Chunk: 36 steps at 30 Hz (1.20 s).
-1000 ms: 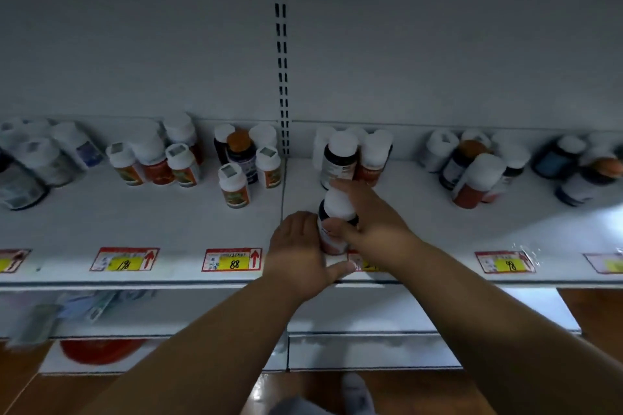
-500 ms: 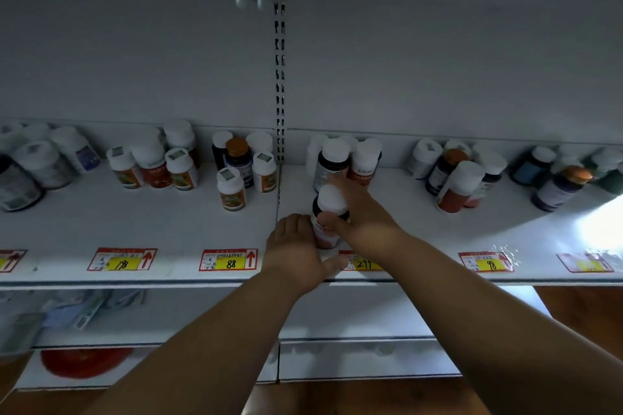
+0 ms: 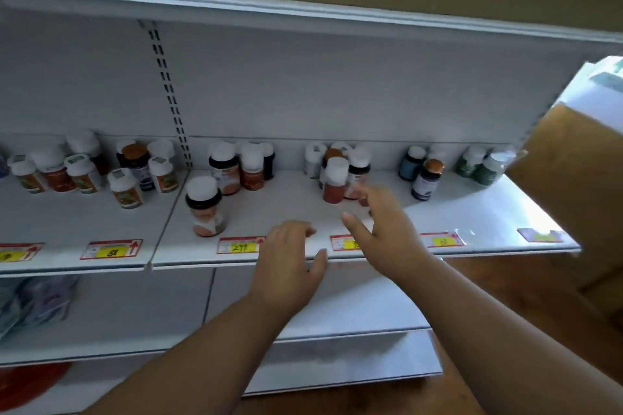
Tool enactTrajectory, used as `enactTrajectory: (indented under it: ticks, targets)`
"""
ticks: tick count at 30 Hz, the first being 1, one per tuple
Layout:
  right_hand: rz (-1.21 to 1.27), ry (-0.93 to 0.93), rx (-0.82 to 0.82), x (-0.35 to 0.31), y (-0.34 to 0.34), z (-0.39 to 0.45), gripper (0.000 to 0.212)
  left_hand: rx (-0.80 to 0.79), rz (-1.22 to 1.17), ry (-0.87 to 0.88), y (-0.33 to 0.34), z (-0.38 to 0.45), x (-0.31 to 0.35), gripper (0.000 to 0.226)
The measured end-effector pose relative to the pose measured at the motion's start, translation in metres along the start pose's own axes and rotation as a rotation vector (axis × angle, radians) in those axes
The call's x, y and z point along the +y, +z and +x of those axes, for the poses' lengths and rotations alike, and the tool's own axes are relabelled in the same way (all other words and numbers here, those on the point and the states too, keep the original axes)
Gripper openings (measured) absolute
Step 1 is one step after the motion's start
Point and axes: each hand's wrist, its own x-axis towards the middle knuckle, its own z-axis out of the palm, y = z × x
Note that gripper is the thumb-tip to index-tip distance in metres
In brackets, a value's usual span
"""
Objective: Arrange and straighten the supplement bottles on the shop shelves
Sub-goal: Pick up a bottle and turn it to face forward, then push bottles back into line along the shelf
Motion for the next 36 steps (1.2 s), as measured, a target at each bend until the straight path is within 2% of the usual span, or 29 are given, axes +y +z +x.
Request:
enactTrajectory:
  ticks: [7,11,15,23,26,28,32,36]
  targets:
    - [-0.012,0.174,0.018,0.09,-0.101,-0.049,0.041,-0.058,-0.046,0.065,0.082,0.016,0.114,0.029]
    - [-0.006,0.202,0.021,0.124,-0.125,-0.045,0.035,-0.093,-0.039,0.121,0.116,0.035,0.145,0.03]
    - [-0.015,0.281,0.105,0.165,-0.149,-0.037,0.028,-0.175,-0.063,0.18,0.156,0.075,0.165,0.03]
    - [-0.067,0.433,0.147,0.262,-0.198,-0.014,0.029,-0.288,-0.133,0.179,0.242,0.131,0.223,0.034]
    - [-0.098,0.408,0.101,0.299,-0.203,0.008,0.028,-0.283,-0.111,0.144,0.262,0.149,0.228,0.035]
    - [-0.168,0.346,0.045,0.334,-0.21,0.027,0.035,-0.253,-0.106,0.113,0.281,0.162,0.237,0.036]
    - [-0.31,0.269,-0.141,0.397,-0.217,0.075,0.05,-0.183,-0.082,0.001,0.311,0.173,0.254,0.037]
    - [-0.368,0.182,-0.287,0.427,-0.204,0.108,0.048,-0.115,-0.045,-0.101,0.333,0.183,0.266,0.038]
